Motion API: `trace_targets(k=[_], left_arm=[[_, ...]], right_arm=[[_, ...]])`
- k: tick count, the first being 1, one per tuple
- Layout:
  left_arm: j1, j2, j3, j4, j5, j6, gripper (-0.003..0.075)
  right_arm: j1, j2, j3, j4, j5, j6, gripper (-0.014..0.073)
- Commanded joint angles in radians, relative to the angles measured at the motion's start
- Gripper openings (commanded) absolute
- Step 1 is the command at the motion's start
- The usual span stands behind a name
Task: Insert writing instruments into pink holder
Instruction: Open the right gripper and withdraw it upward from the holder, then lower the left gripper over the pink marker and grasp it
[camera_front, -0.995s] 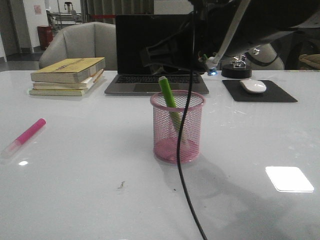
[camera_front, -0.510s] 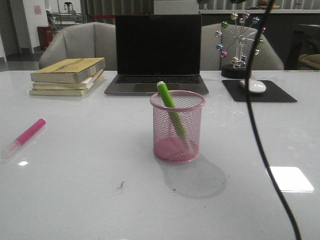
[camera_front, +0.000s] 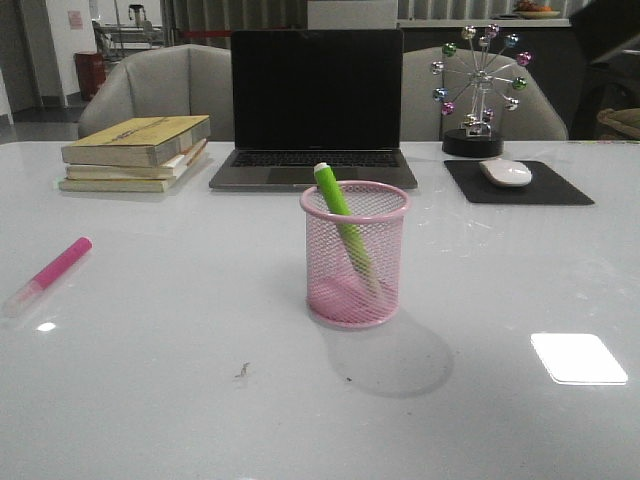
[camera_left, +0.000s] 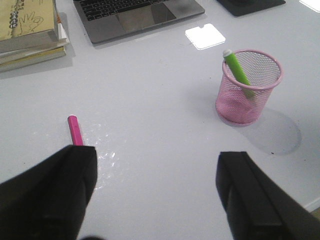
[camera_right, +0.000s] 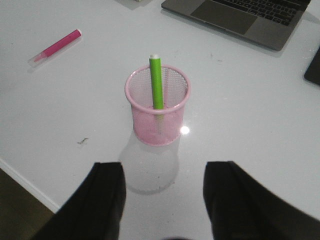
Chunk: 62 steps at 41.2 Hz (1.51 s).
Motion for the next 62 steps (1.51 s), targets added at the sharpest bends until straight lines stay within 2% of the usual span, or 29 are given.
trace_targets(k=[1,6,11,17,25,34,48,62], left_arm=[[-0.008,0.016,-0.028,-0.009,-0.078,0.002,0.0549],[0.000,0.060,-0.034,-0.009,-0.043,-0.006,0.0549],[0.033,0.147,-0.079,-0.009,0.051,-0.006,0.0549],[0.134,0.278,-0.169,-0.009,0.125,-0.006,0.0549],[0.257,0.449,-0.284,-0.011,0.136,-0.006,0.0549],[0.334,0.666,-0.421,-0.011,0.136,-0.006,0.0549],[0.331,1.018,-0.670,-0.009,0.190,-0.003,0.0549],[0.301,1.271,-0.886,-0.009,0.222,-0.003,0.0549]], right_arm=[[-0.006,-0.033,-0.013,-0.011,-0.062,-0.010,0.0465],[-0.006,-0.036,-0.010,-0.011,-0.060,-0.010,0.0465],[-0.006,-0.036,-0.010,-0.011,-0.060,-0.010,0.0465],[-0.006,-0.036,-0.010,-0.011,-0.060,-0.010,0.0465],[-0.006,-0.036,-0.010,-0.011,-0.060,-0.010,0.0465],[-0.006,-0.036,-0.010,-0.011,-0.060,-0.010,0.0465],[-0.006,-0.036,-0.010,-0.011,-0.060,-0.010,0.0465],[-0.006,-0.036,-0.010,-0.011,-0.060,-0.010,0.0465]])
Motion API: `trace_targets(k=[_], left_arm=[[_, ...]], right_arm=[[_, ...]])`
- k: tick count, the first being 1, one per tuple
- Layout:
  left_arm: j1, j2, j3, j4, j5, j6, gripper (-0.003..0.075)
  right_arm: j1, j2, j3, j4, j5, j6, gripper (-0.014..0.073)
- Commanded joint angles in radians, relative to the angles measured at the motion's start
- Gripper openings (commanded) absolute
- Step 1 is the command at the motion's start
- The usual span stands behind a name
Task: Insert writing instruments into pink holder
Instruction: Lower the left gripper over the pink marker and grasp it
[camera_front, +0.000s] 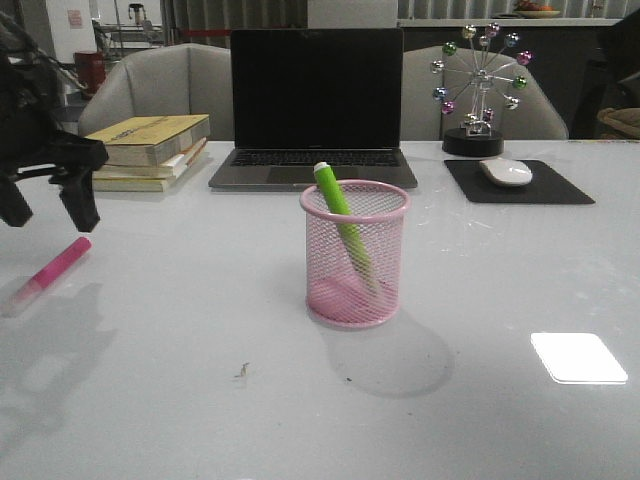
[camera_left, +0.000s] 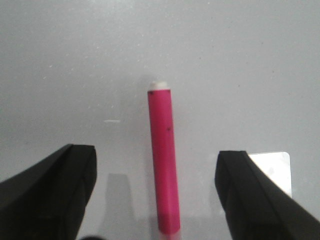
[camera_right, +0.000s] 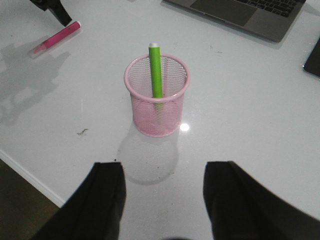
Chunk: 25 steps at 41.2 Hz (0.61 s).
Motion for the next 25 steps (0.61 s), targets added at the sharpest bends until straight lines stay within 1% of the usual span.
trace_targets(k=[1,8,16,19,23,25], left_arm=[[-0.005,0.002,-0.084,-0.009,-0.009,-0.003,0.0549],[-0.005,0.078,-0.158,-0.009,0.020,-0.003,0.0549],[-0.005,0.128,-0.194,-0.009,0.056,-0.003,0.0544],[-0.005,0.130,-0.196,-0.009,0.063,-0.003,0.0505],[-0.005,0.130,-0.199,-0.009,0.069,-0.003,0.0392],[-0.005,0.130,-0.199,-0.009,0.071,-0.003,0.0322]], right_arm=[[-0.006,-0.009,-0.030,-0.011,-0.073,-0.010,0.0465],[-0.006,-0.009,-0.030,-0.011,-0.073,-0.010,0.0465],[-0.006,-0.009,-0.030,-0.011,-0.073,-0.010,0.0465],[-0.006,-0.009,-0.030,-0.011,-0.073,-0.010,0.0465],[-0.006,-0.009,-0.030,-0.011,-0.073,-0.010,0.0465],[-0.006,-0.009,-0.030,-0.011,-0.073,-0.010,0.0465]])
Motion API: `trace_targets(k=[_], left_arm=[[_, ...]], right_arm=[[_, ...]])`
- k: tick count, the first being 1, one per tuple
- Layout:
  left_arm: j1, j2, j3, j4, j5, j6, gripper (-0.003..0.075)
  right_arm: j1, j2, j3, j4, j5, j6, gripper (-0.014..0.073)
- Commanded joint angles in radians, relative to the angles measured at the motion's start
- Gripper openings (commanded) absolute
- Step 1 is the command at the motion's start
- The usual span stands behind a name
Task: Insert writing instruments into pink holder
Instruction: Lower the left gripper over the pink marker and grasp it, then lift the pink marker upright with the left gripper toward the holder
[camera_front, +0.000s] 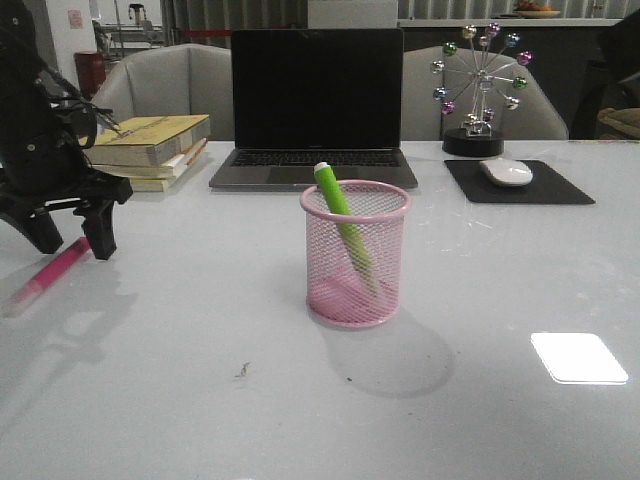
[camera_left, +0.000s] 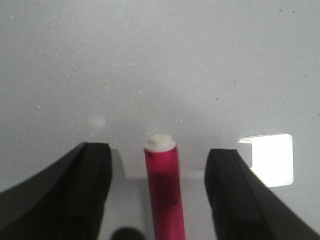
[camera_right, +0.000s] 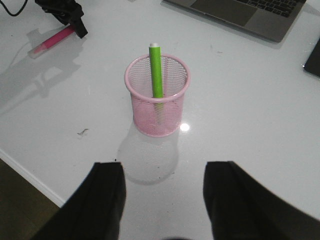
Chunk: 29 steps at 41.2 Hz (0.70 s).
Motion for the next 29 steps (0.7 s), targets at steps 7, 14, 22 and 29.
trace_targets(k=[7,14,22,29], left_arm=[[-0.002,-0.050,-0.029,-0.015,0.008,-0.003,0.0131],[-0.002,-0.100,-0.012,-0.063,-0.011,-0.003,0.0091],[-0.038,-0.316,0.155,-0.104,-0.239,0.028,0.0091],[-0.101,-0.546,0.393,-0.104,-0.606,0.037,0.0091]], right_arm=[[-0.006,-0.009,-0.030,-0.011,-0.073,-0.010,0.0465],[-0.006,-0.009,-0.030,-0.011,-0.073,-0.010,0.0465],[-0.006,-0.009,-0.030,-0.011,-0.073,-0.010,0.0465],[-0.006,-0.009,-0.030,-0.011,-0.073,-0.010,0.0465]])
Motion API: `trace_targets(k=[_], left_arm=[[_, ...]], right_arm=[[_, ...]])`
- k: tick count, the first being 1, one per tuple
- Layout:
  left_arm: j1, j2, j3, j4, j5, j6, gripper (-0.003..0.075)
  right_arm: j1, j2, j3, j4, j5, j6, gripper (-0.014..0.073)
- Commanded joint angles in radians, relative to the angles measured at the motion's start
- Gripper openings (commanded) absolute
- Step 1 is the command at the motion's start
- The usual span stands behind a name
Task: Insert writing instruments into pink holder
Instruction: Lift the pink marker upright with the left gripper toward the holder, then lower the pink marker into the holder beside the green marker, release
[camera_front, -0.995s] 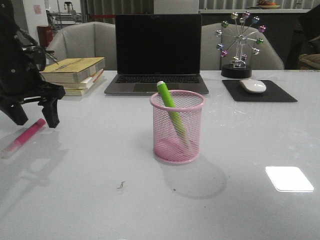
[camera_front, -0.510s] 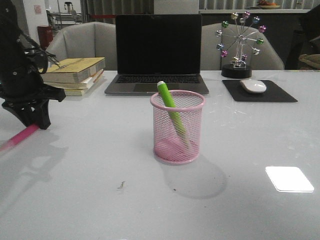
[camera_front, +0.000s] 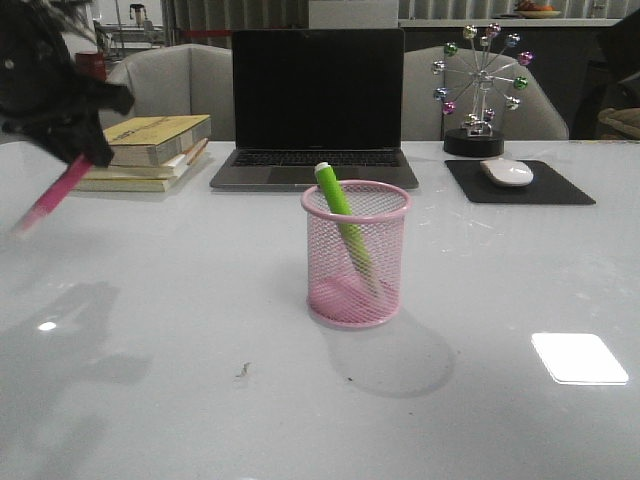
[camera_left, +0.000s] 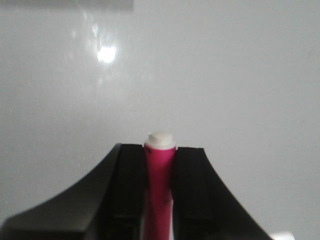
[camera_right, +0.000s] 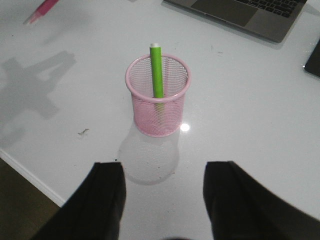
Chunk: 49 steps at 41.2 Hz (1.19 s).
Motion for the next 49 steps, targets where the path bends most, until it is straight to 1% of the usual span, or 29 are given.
trace_targets(k=[1,6,9,12,19,26,30,37,41,45,49], left_arm=[[-0.049,-0.210,0.131,-0.021,-0.296,0.005,0.0091],[-0.124,-0.346,0.319,-0.042,-0.628,0.005,0.0091],[-0.198,-0.399,0.419,-0.077,-0.833,0.003,0.0091],[-0.275,-0.409,0.476,-0.077,-0.984,-0.014,0.0091],[-0.470,-0.327,0.491,-0.077,-1.215,-0.014,0.0091],[-0.604,-0.198,0.479,-0.077,-1.496,-0.015,0.0091],[-0.650,-0.123,0.444,-0.077,-1.547,-0.015,0.0091],[-0.686,-0.029,0.378,-0.077,-1.549,-0.015,0.0091],[-0.695,-0.018,0.376,-0.077,-1.512,-0.015,0.0091],[-0.695,-0.018,0.374,-0.077,-1.448,-0.015,0.0092],[-0.690,-0.016,0.374,-0.081,-1.427,-0.015,0.0092]], right_arm=[[-0.006,-0.009,-0.030,-0.011,-0.073,-0.010,0.0465],[-0.006,-0.009,-0.030,-0.011,-0.073,-0.010,0.0465],[-0.006,-0.009,-0.030,-0.011,-0.073,-0.010,0.0465],[-0.006,-0.009,-0.030,-0.011,-0.073,-0.010,0.0465],[-0.006,-0.009,-0.030,-0.011,-0.073,-0.010,0.0465],[-0.006,-0.009,-0.030,-0.011,-0.073,-0.010,0.0465],[-0.006,-0.009,-0.030,-0.011,-0.073,-0.010,0.0465],[-0.006,-0.009,-0.030,-0.011,-0.073,-0.010,0.0465],[-0.006,-0.009,-0.030,-0.011,-0.073,-0.010,0.0465],[-0.006,-0.009,-0.030,-0.011,-0.073,-0.010,0.0465],[-0.006,-0.009,-0.030,-0.011,-0.073,-0.010,0.0465]])
